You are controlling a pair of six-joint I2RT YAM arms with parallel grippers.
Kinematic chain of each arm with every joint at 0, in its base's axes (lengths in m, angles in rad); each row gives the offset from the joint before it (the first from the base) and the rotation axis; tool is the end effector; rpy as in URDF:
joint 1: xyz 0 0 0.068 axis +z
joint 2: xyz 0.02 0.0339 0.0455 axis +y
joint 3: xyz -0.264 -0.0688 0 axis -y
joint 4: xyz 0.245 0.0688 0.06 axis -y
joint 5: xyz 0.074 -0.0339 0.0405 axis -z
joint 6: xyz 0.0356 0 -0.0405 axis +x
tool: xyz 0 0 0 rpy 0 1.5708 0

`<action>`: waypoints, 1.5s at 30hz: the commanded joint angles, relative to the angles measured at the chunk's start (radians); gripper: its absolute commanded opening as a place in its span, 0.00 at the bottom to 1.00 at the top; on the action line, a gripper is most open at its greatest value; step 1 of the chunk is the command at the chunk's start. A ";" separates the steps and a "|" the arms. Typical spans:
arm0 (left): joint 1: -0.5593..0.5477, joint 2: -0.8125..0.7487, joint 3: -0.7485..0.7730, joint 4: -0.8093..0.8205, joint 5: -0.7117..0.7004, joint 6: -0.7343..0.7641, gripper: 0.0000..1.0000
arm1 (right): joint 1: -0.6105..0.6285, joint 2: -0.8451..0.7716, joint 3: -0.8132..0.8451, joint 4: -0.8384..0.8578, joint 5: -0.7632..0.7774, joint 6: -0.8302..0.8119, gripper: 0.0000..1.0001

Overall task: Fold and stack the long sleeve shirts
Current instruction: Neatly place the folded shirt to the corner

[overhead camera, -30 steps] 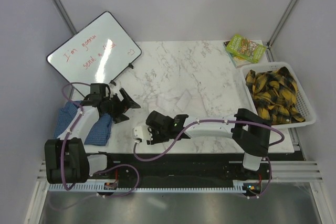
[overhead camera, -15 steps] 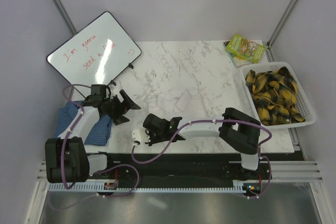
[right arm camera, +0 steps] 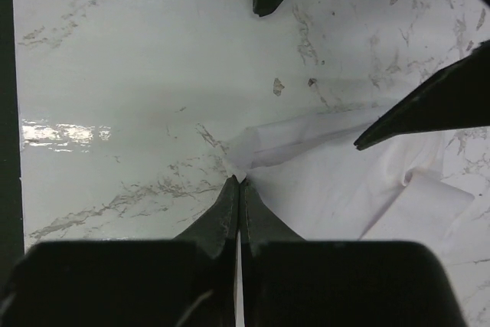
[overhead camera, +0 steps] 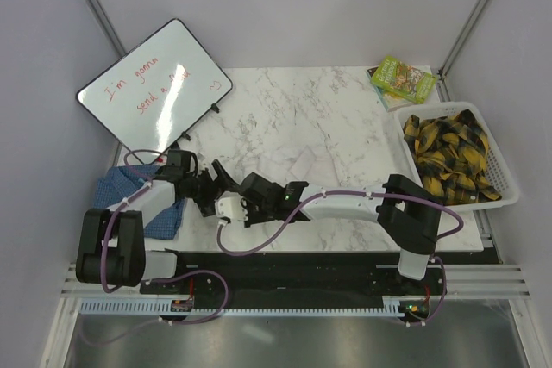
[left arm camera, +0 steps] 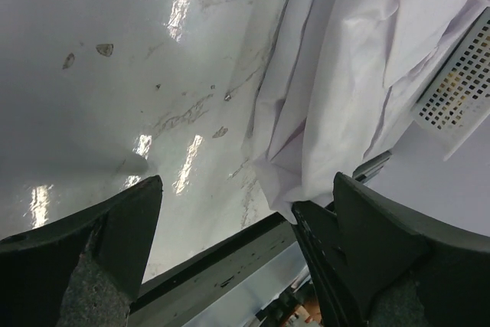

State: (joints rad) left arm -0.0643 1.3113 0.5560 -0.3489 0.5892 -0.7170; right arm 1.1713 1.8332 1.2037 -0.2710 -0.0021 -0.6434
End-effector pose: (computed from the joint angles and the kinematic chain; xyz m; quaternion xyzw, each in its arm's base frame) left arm 0.2166 -0.0338 0.1519 -0.2349 0.9034 -0.3455 0.0970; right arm 0.1516 0.3593 0.1868 -0.7443 0.5813 0.0868 0.3173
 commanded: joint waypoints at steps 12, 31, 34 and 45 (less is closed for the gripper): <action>-0.065 0.117 -0.088 0.410 0.055 -0.274 0.99 | -0.007 -0.071 0.079 -0.059 -0.041 -0.009 0.00; -0.126 0.273 -0.038 0.519 0.015 -0.340 0.83 | -0.010 -0.094 0.142 -0.057 -0.052 0.013 0.00; -0.124 0.307 -0.018 0.525 0.017 -0.340 0.82 | -0.001 -0.101 0.134 -0.054 -0.053 0.010 0.00; -0.135 0.428 0.059 0.547 0.077 -0.331 0.59 | 0.008 -0.103 0.138 -0.053 -0.055 0.021 0.00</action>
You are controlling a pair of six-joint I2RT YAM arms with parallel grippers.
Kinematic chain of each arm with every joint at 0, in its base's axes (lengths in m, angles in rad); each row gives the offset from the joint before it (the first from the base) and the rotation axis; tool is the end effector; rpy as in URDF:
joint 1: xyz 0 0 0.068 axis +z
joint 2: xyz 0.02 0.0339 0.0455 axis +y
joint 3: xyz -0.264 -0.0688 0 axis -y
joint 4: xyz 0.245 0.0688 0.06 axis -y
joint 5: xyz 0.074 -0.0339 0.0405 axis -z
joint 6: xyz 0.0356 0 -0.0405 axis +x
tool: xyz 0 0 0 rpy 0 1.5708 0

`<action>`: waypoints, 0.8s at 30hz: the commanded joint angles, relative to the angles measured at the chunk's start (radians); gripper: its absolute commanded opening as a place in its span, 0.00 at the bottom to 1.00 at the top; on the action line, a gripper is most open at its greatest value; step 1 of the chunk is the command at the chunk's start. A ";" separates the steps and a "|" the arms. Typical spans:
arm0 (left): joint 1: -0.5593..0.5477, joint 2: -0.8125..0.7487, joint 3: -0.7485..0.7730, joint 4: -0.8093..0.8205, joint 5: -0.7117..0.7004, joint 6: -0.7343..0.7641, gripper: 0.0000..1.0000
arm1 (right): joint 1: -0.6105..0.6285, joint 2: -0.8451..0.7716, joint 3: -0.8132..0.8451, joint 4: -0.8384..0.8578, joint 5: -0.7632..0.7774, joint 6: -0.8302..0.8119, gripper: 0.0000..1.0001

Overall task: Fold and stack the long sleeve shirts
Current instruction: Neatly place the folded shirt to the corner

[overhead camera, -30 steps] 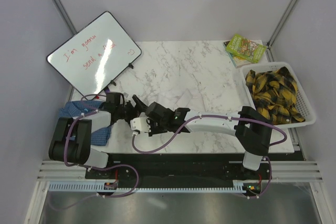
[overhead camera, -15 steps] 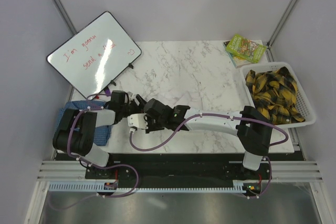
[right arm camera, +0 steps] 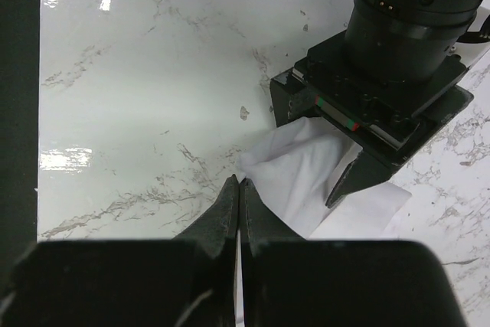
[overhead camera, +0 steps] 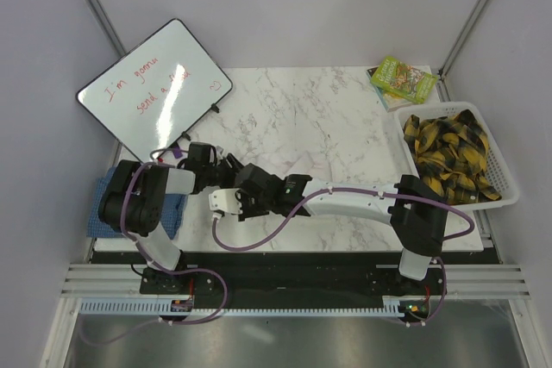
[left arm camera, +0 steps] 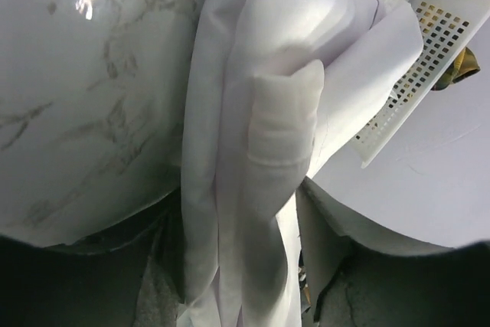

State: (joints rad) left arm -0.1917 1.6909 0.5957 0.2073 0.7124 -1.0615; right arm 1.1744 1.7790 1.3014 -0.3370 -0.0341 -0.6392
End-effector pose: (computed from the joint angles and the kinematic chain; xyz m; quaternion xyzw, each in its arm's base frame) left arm 0.2713 -0.0764 0.1070 -0.2662 0.8501 -0.4502 0.0615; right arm 0.1514 0.3648 0.2328 -0.7357 0.5677 0.1129 0.3518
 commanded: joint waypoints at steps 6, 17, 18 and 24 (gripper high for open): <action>-0.017 0.015 0.107 -0.273 -0.065 0.118 0.02 | 0.007 -0.055 0.041 0.010 -0.026 0.029 0.03; 0.041 -0.169 0.439 -0.982 -0.317 0.688 0.02 | -0.050 -0.237 -0.048 -0.025 0.028 0.130 0.51; 0.041 -0.181 0.447 -1.005 -0.341 0.710 0.02 | -0.058 -0.245 -0.051 -0.037 0.028 0.128 0.51; 0.043 -0.241 0.565 -1.164 -0.480 0.909 0.02 | -0.137 -0.262 -0.036 -0.079 0.054 0.122 0.50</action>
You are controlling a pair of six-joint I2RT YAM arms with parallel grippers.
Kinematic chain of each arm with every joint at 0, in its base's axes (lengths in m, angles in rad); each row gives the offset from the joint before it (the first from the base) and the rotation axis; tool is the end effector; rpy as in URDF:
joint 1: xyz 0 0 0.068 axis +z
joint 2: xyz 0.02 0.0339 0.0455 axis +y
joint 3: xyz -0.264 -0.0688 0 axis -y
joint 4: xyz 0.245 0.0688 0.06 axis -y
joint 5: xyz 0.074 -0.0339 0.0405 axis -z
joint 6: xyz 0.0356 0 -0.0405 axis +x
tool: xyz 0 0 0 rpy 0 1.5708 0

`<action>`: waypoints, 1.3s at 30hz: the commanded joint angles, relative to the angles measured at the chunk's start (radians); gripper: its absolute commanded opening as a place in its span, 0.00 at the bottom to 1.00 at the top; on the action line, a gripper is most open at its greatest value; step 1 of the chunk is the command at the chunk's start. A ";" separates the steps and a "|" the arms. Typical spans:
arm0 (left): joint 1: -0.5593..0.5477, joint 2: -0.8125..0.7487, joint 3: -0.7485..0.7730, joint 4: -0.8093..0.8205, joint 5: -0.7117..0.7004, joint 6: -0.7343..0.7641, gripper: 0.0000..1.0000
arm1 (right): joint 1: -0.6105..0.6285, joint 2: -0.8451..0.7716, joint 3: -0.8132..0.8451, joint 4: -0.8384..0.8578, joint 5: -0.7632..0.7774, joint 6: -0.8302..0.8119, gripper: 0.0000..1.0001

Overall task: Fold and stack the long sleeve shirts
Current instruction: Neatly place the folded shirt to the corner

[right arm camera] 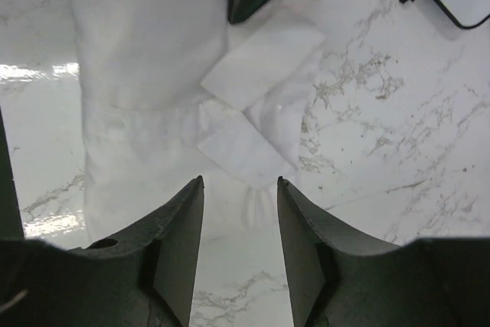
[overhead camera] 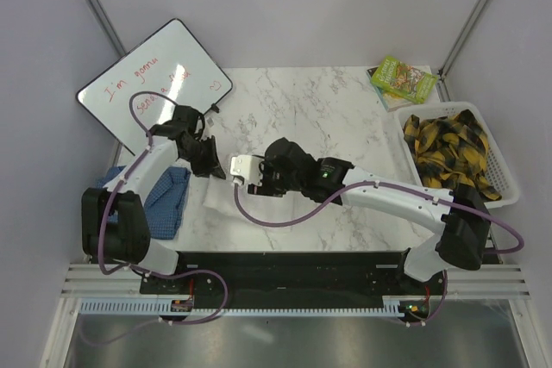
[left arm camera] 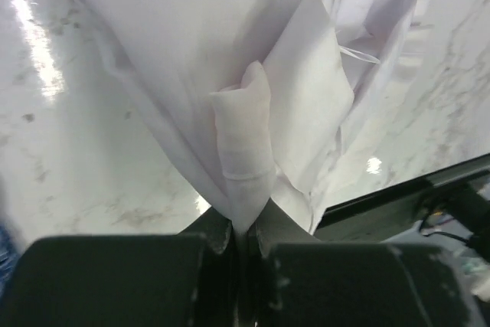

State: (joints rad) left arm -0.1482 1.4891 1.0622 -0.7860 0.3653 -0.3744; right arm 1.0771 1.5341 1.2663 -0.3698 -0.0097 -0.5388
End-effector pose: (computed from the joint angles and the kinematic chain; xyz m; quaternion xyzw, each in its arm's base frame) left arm 0.2789 -0.0545 0.2293 -0.0771 0.9651 -0.2179 0.1229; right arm 0.1658 0.3088 0.3051 -0.6471 0.6155 0.1238 0.4325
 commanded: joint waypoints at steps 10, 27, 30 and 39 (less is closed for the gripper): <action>0.004 -0.144 0.189 -0.298 -0.315 0.515 0.02 | -0.069 -0.052 -0.002 -0.060 0.051 0.003 0.49; 0.108 -0.326 0.355 -0.458 -0.338 0.718 0.02 | -0.077 -0.086 -0.025 -0.075 0.066 0.005 0.47; 0.114 -0.337 0.372 -0.478 -0.359 0.712 0.02 | -0.077 -0.086 -0.025 -0.077 0.063 0.005 0.47; 0.147 -0.355 0.479 -0.539 -0.352 0.738 0.02 | -0.077 -0.084 -0.030 -0.087 0.063 0.000 0.45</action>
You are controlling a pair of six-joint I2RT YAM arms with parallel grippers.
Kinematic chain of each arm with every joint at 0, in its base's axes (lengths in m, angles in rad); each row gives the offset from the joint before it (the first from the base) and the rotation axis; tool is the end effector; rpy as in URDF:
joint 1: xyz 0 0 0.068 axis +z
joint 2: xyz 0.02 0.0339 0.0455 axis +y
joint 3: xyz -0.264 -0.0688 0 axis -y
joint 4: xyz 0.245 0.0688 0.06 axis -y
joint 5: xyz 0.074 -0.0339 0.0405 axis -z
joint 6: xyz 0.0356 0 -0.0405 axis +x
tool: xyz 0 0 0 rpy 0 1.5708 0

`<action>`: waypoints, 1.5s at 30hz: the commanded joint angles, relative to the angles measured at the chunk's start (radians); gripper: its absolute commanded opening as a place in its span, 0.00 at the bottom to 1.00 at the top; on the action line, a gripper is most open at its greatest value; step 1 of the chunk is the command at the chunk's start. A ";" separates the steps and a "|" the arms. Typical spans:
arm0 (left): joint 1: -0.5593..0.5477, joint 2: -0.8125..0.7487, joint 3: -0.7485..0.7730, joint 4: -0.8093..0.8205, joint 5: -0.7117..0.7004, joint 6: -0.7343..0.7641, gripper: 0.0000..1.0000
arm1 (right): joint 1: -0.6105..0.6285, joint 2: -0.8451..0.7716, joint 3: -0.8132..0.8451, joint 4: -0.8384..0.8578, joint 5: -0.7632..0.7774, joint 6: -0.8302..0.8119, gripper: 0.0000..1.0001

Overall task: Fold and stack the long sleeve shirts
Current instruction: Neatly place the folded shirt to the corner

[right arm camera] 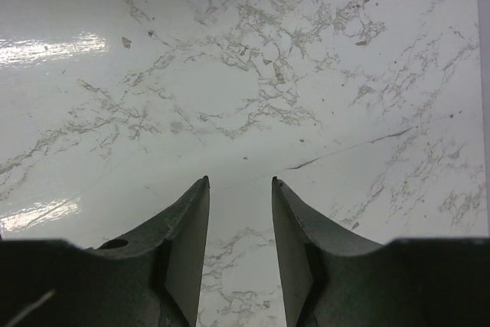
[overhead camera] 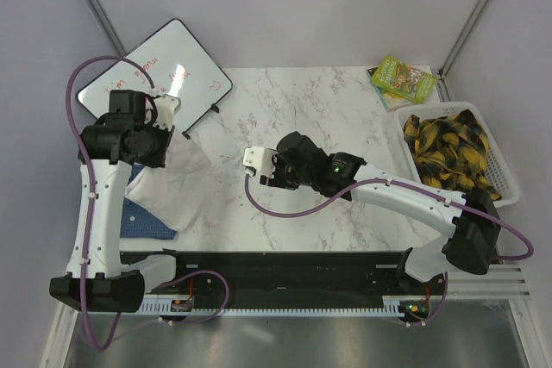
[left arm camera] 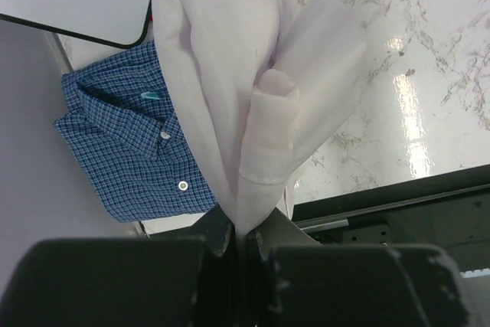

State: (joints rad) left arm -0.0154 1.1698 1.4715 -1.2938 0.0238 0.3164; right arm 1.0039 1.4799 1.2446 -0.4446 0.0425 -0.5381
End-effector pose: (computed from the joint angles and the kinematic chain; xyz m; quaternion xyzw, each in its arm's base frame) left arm 0.1930 -0.0038 0.3949 0.1616 0.9446 0.0315 0.2838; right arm 0.1804 0.2805 0.3088 -0.6221 0.6535 0.0808 0.4236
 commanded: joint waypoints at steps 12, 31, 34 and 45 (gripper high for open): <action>0.241 -0.048 -0.069 0.100 0.034 0.190 0.02 | -0.004 -0.032 -0.007 -0.026 0.011 -0.005 0.45; 0.603 0.076 -0.235 0.414 0.130 0.454 0.02 | -0.004 -0.012 -0.011 -0.039 0.010 -0.005 0.43; 0.657 0.103 -0.273 0.471 0.137 0.486 0.02 | -0.004 -0.010 -0.011 -0.043 0.005 -0.002 0.43; 0.755 0.202 -0.346 0.646 0.153 0.570 0.02 | -0.004 -0.001 -0.011 -0.051 0.003 0.000 0.43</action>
State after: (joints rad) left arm 0.7166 1.3464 1.1278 -0.7784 0.1608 0.8112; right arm 1.0039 1.4803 1.2343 -0.4889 0.0422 -0.5392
